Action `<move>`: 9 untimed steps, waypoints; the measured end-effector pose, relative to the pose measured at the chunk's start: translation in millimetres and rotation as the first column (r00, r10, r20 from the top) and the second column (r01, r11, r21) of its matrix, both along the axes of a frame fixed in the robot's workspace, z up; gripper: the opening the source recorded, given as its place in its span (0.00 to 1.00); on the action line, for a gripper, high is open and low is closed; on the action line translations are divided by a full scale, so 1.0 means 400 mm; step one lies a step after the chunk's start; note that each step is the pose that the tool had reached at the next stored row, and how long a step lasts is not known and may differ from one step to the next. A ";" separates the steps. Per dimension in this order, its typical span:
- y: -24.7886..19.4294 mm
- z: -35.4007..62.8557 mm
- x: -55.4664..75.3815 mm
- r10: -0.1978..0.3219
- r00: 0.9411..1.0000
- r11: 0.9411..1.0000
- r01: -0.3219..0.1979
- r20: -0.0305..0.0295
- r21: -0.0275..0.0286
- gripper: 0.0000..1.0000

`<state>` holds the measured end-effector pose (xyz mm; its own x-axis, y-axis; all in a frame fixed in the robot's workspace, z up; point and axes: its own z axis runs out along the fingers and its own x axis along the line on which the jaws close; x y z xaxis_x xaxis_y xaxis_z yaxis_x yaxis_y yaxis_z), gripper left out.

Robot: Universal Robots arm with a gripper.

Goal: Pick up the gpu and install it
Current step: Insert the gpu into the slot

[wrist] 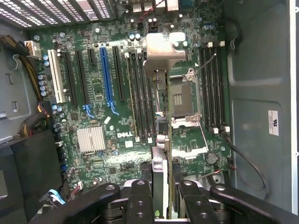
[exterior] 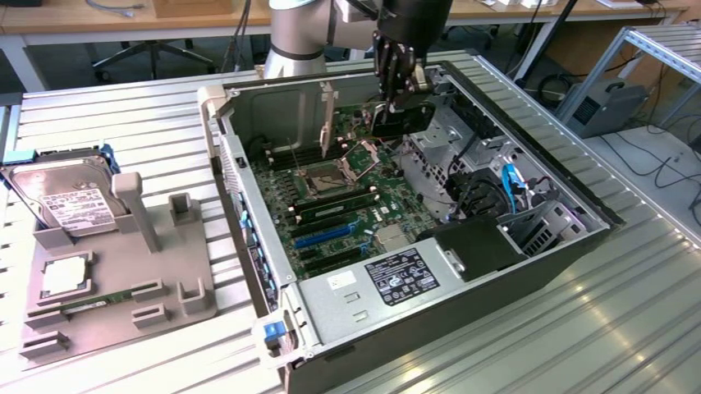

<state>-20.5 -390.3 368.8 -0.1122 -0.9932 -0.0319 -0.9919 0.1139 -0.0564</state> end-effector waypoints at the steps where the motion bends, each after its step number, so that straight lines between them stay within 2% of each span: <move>1: 0.000 0.000 0.000 0.003 1.000 1.000 -0.003 0.000 0.000 0.27; 9: 0.000 0.000 0.000 0.026 1.000 1.000 -0.026 0.000 0.000 0.27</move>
<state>-20.5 -390.3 368.8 -0.0867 -0.9957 -0.0319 -0.9945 0.0884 -0.0564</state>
